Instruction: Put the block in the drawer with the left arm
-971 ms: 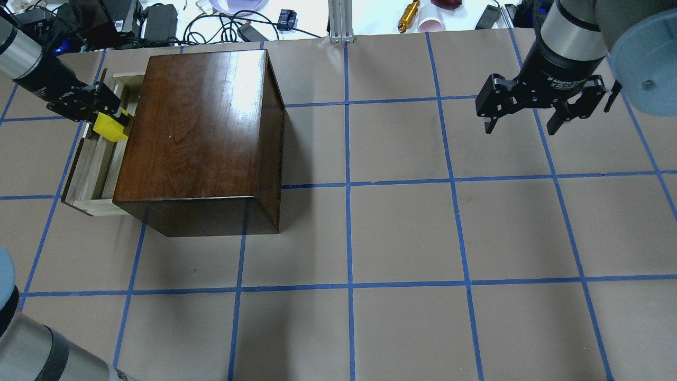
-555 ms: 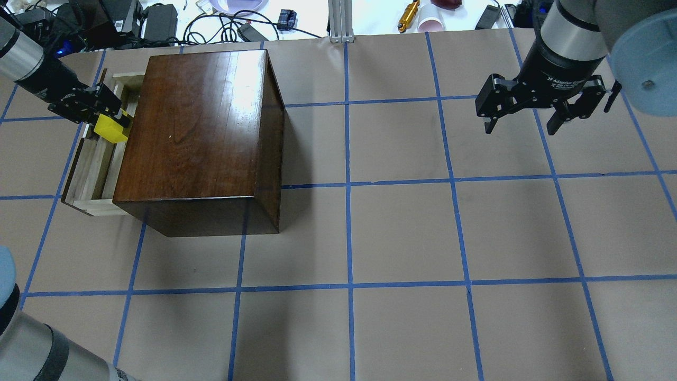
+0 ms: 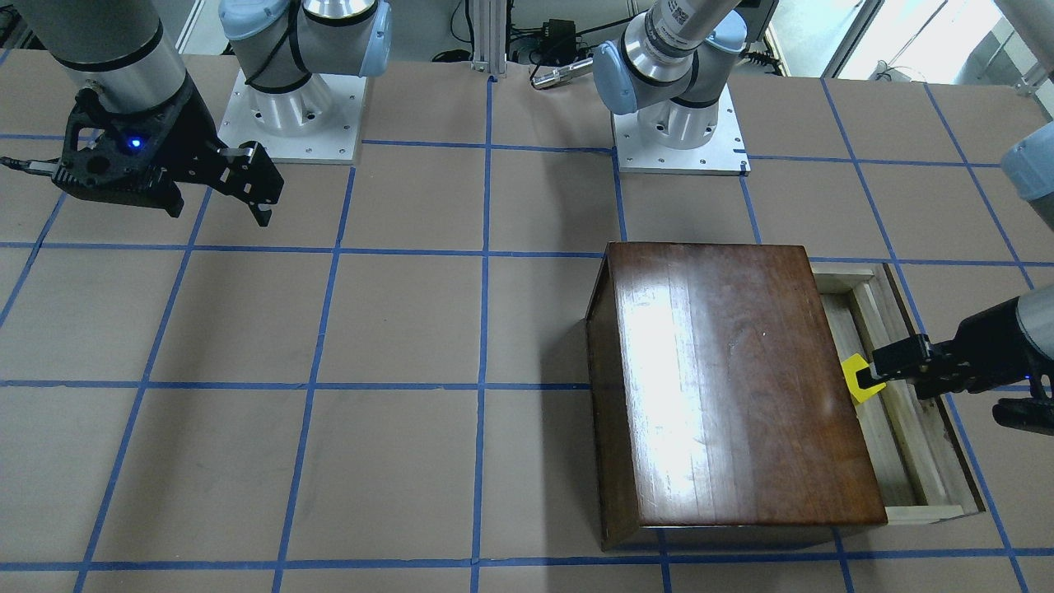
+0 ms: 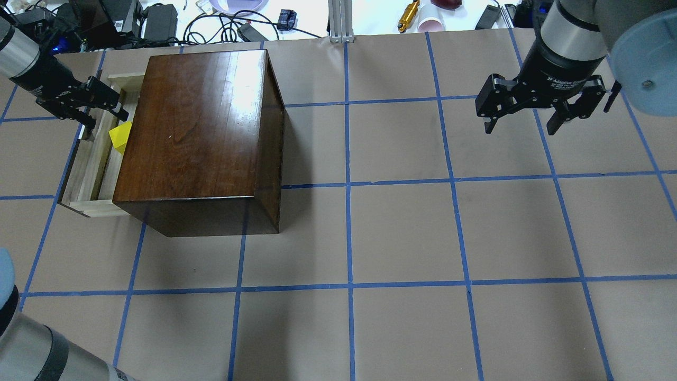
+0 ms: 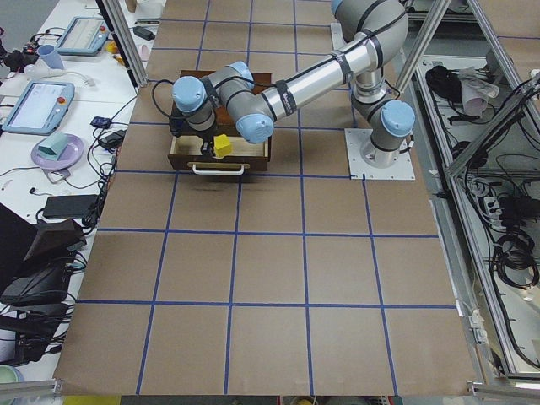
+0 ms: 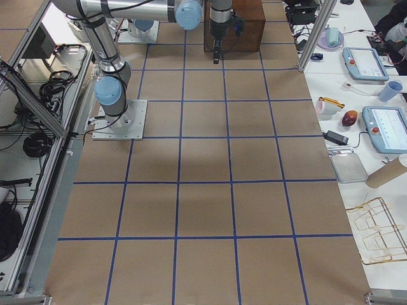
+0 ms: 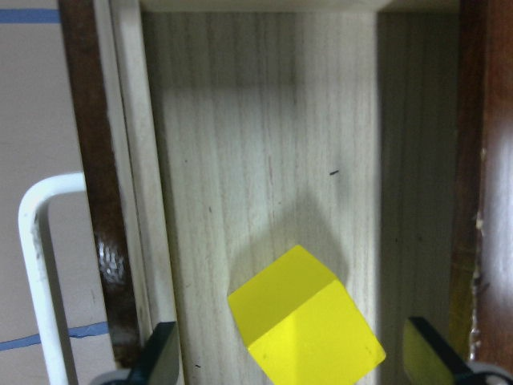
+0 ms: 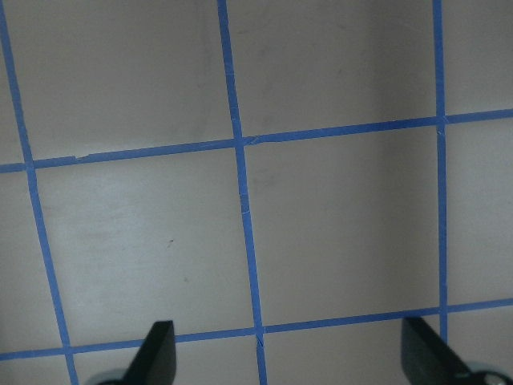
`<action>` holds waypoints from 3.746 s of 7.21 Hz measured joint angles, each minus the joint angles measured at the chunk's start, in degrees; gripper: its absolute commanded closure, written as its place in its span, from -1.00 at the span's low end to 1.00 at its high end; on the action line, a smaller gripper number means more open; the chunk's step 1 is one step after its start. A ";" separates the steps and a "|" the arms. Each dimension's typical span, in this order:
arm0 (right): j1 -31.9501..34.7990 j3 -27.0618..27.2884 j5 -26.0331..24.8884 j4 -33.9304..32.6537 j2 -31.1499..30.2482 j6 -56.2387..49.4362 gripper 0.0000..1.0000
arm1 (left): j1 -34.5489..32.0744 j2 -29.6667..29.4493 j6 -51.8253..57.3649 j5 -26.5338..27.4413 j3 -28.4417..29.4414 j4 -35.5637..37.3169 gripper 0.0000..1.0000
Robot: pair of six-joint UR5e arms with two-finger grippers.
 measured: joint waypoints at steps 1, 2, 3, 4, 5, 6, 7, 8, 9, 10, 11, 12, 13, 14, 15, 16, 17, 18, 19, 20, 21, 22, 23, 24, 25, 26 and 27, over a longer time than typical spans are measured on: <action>0.00 0.01 0.00 0.00 0.00 0.00 -1.00 | 0.01 0.29 0.03 1.77 0.07 0.00 -1.00; 0.00 0.02 0.00 0.00 0.00 0.00 -1.00 | 0.00 0.74 0.03 2.86 0.37 -0.24 -1.00; 0.00 0.02 0.00 0.00 0.00 0.00 -1.00 | -0.09 1.30 -0.14 3.46 1.07 -1.15 -1.00; 0.00 0.01 0.00 0.00 0.00 0.00 -1.00 | -0.25 1.82 -0.96 3.77 1.81 -2.35 -1.00; 0.00 0.00 0.00 0.00 0.00 0.00 -1.00 | -0.75 2.53 -2.19 4.11 2.36 -3.16 -1.00; 0.00 0.00 0.00 0.00 0.00 0.00 -1.00 | -2.00 3.55 -3.56 5.46 2.80 -3.46 -1.00; 0.01 0.00 0.00 0.00 0.00 0.00 -1.00 | -3.85 4.58 -5.76 7.88 3.27 -3.56 -1.00; 0.00 0.01 0.00 0.00 0.00 0.00 -1.00 | -5.82 5.60 -8.71 9.92 3.51 -3.80 -1.00; 0.00 0.03 0.00 0.00 0.00 0.00 -1.00 | -7.30 6.62 -11.49 10.85 3.52 -4.48 -1.00; 0.00 0.02 0.00 0.00 0.00 0.00 -1.00 | -8.21 7.58 -13.87 11.17 3.47 -5.33 -1.00; 0.00 0.01 0.00 0.00 0.00 0.00 -1.00 | -9.28 8.56 -16.42 11.31 3.37 -6.07 -1.00; 0.00 0.00 0.00 0.00 0.00 0.00 -1.00 | -11.17 9.38 -19.27 11.40 3.23 -6.51 -1.00; -0.01 0.01 0.00 0.00 0.00 0.00 -1.00 | -13.67 10.05 -22.02 11.61 2.96 -6.64 -1.00; -0.03 0.05 0.00 0.00 0.00 0.00 -1.00 | -15.95 10.71 -23.62 12.00 2.41 -6.65 -1.00; -0.02 0.06 0.00 0.00 0.00 0.00 -1.00 | -17.69 11.57 -24.64 12.34 1.26 -6.60 -1.00; -0.01 0.04 0.00 0.00 0.00 0.00 -1.00 | -19.10 12.74 -25.61 12.46 -0.58 -6.36 -1.00; 0.00 0.01 0.00 0.00 0.00 0.00 -1.00 | -20.29 13.93 -26.18 12.46 -2.37 -6.11 -1.00; 0.00 0.02 0.00 0.00 0.00 0.00 -1.00 | -21.58 15.00 -26.66 12.44 -3.64 -6.01 -1.00; 0.00 0.03 0.00 0.00 0.00 0.00 -1.00 | -23.23 15.82 -27.19 12.44 -4.30 -5.97 -1.00; 0.00 0.03 0.00 0.00 0.00 0.00 -1.00 | -24.81 16.32 -27.47 12.43 -4.63 -5.95 -1.00; 0.00 0.04 0.00 0.00 0.00 0.00 -1.00 | -25.97 16.69 -27.60 12.47 -4.90 -5.96 -1.00; 0.00 0.04 0.00 0.00 0.00 0.00 -1.00 | -26.62 17.09 -27.65 12.53 -5.30 -6.00 -1.00; 0.00 0.04 0.00 0.00 0.00 0.00 -1.00 | -26.90 17.49 -27.65 12.55 -5.83 -6.00 -1.00; 0.00 0.03 0.00 0.00 0.00 0.00 -1.00 | -26.97 17.79 -27.60 12.56 -6.21 -5.97 -1.00; 0.00 0.01 0.00 0.00 0.00 0.00 -1.00 | -26.97 17.91 -27.50 12.55 -6.41 -5.95 -1.00; 0.00 0.00 0.00 0.00 0.00 0.00 -1.00 | -26.97 17.94 -27.38 12.51 -6.49 -5.95 -1.00; 0.00 0.00 0.00 0.00 0.00 0.00 -1.00 | -26.91 17.97 -27.27 12.47 -6.52 -5.95 -1.00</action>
